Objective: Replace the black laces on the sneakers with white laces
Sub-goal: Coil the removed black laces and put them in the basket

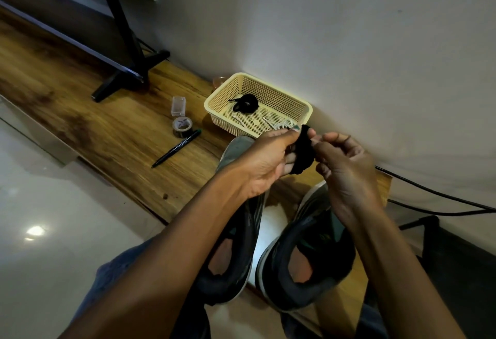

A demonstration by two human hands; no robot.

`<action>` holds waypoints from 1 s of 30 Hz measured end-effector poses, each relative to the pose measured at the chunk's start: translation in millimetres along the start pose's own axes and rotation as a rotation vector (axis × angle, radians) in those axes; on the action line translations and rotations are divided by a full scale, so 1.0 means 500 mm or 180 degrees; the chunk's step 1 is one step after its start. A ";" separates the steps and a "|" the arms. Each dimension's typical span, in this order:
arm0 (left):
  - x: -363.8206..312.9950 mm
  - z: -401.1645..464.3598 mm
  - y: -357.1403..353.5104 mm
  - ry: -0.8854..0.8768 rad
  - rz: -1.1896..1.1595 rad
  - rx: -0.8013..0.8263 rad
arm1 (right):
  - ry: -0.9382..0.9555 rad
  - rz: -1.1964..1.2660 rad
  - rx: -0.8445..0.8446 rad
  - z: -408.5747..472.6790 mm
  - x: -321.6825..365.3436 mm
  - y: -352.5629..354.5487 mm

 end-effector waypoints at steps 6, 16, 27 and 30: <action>0.006 0.009 0.012 -0.0042 0.0186 -0.0296 | 0.1809 -0.2513 -0.0196 -0.036 0.069 -0.033; 0.010 0.003 0.014 0.0052 -0.0562 -0.0358 | 0.1140 -0.2181 0.0394 -0.004 0.033 -0.035; -0.012 0.004 0.016 -0.0156 -0.0137 -0.0341 | 0.1129 -0.2485 -0.0003 0.002 0.034 0.000; -0.019 0.003 0.025 -0.0203 -0.0200 -0.0348 | 0.0995 -0.2260 -0.0112 0.010 0.040 0.020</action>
Point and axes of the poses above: each hand's wrist, its own z-axis towards the middle knuckle, its own y-axis out of the back of the hand, x = y × z, the point moved 8 cm from there along z, towards the middle knuckle, and after that the axes turned 7 degrees about x, right-handed, at the moved point
